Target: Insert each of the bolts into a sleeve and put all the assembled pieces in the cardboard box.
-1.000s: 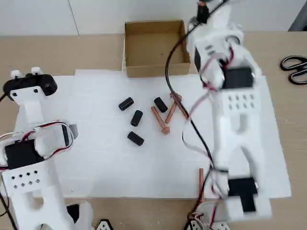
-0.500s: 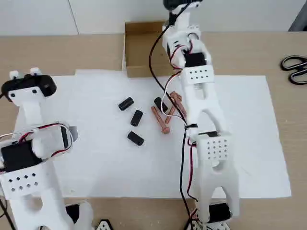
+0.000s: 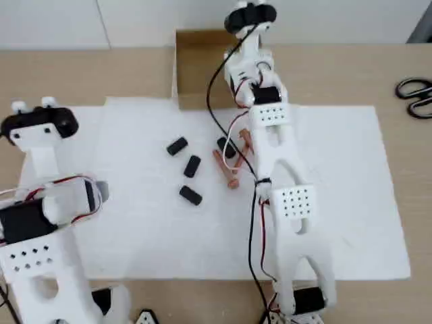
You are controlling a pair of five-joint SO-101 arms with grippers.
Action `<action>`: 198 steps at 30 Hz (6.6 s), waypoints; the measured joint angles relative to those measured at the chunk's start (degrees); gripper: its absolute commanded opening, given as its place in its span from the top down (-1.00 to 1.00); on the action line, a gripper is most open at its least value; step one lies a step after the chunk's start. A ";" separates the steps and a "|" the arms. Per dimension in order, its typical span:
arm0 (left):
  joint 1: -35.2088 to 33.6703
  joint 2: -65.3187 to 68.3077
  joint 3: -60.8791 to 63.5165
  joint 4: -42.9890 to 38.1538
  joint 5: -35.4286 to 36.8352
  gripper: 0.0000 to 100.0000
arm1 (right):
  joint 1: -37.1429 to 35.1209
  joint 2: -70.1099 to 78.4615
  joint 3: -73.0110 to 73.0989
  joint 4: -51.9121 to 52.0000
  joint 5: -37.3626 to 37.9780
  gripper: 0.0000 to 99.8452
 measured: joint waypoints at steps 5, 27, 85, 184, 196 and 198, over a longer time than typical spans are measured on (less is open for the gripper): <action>0.00 0.00 0.00 0.00 0.00 0.60 | 0.09 0.09 -1.32 0.00 0.00 0.68; 21.89 4.04 -0.79 -9.23 -6.77 0.59 | 25.93 -37.89 -23.21 56.53 0.00 0.69; 73.41 53.71 -16.79 -18.81 32.09 0.59 | 77.19 -56.53 3.78 64.26 0.00 0.69; 58.37 73.23 -43.96 -1.93 -27.43 0.99 | 77.19 -56.53 3.78 64.35 0.00 0.69; 55.21 73.23 -69.19 2.99 -2.64 0.99 | 77.19 -56.53 3.78 64.35 0.00 0.69; 53.27 73.23 -70.51 3.16 8.44 0.99 | 77.19 -56.53 3.78 64.35 0.00 0.69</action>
